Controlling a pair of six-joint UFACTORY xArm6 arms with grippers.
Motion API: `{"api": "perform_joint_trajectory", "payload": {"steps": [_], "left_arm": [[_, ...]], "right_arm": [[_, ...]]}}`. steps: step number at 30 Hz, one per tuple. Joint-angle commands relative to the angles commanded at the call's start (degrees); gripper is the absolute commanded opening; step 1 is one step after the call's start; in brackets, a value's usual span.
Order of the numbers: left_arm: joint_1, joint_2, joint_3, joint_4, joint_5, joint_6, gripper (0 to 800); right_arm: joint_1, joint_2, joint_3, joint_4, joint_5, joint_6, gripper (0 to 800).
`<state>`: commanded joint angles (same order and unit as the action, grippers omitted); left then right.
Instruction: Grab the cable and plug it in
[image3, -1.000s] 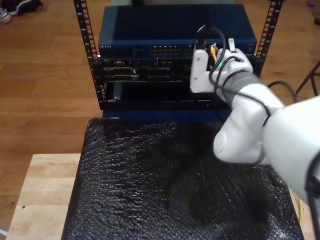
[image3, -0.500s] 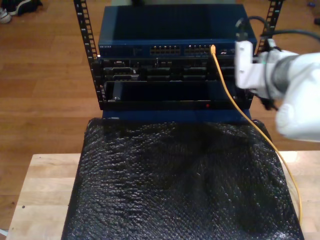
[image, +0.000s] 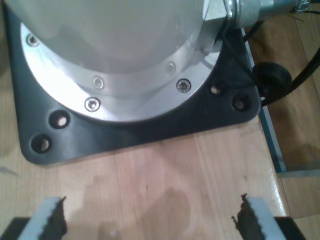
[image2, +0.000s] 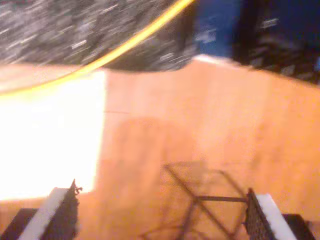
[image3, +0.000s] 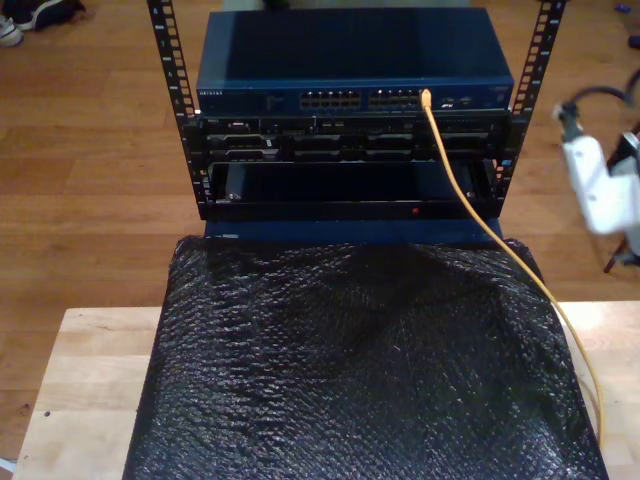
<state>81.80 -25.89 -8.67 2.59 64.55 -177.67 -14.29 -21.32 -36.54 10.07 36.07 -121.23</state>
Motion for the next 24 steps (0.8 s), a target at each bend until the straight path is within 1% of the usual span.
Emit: {"api": "perform_joint_trajectory", "payload": {"steps": [5, 12, 15, 24], "left_arm": [[0.0, 0.0, 0.0, 0.0, 0.0, 0.0, 799], [0.0, 0.0, 0.0, 0.0, 0.0, 0.0, 799], [0.0, 0.0, 0.0, 0.0, 0.0, 0.0, 799], [0.0, 0.0, 0.0, 0.0, 0.0, 0.0, 799]], "right_arm": [[-6.2, -1.8, -0.1, -0.2, 6.2, -3.7, 792], [-16.5, -6.2, 0.2, -0.3, 14.8, -8.7, 793], [-20.7, -8.0, 0.8, -0.3, 18.5, -12.4, 793], [-34.5, -16.1, 6.7, -0.4, 25.8, -22.7, 798]]}}
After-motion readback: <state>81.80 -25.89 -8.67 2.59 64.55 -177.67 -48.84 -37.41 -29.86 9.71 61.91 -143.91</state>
